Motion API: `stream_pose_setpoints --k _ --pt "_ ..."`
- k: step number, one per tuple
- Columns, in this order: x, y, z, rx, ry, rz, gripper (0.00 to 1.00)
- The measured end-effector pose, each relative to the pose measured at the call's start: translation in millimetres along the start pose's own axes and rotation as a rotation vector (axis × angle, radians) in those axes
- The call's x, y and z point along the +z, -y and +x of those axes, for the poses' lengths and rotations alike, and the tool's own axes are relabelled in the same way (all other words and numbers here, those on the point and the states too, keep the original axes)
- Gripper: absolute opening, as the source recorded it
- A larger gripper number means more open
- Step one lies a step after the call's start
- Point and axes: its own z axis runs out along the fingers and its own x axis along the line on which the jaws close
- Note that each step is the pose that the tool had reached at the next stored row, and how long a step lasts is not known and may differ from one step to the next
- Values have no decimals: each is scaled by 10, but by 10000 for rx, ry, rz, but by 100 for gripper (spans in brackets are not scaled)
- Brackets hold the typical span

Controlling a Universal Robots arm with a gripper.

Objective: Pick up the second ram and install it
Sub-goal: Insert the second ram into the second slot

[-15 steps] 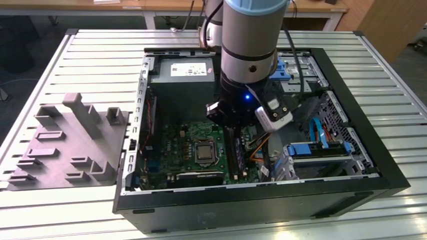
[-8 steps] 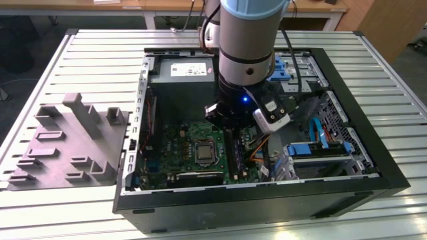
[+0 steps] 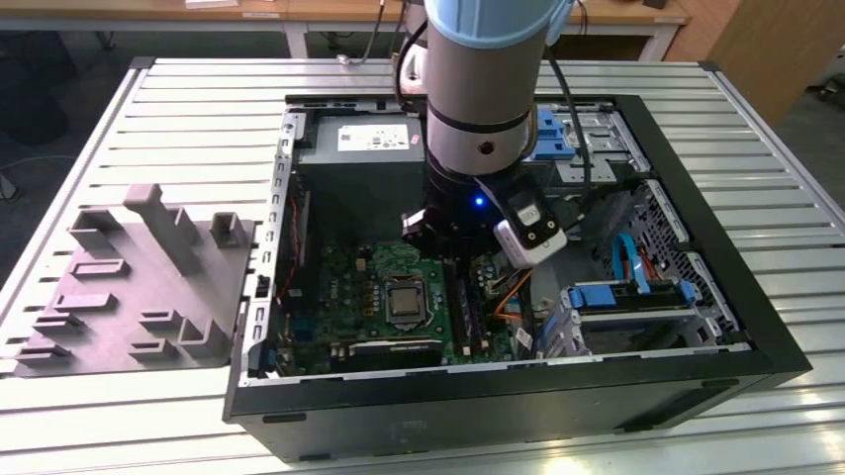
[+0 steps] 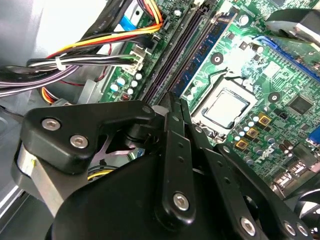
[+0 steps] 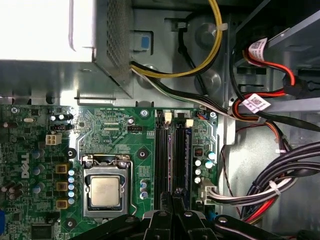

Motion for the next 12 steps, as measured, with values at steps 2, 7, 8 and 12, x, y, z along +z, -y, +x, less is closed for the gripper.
stream_pose_setpoints --k 2,7,8,12 --pt "11 0 12 2 19 0 12" --pt "64 -1 17 6 24 -83 12" --pt "65 -1 17 7 24 -83 12" --pt "84 -3 20 6 24 -85 12"
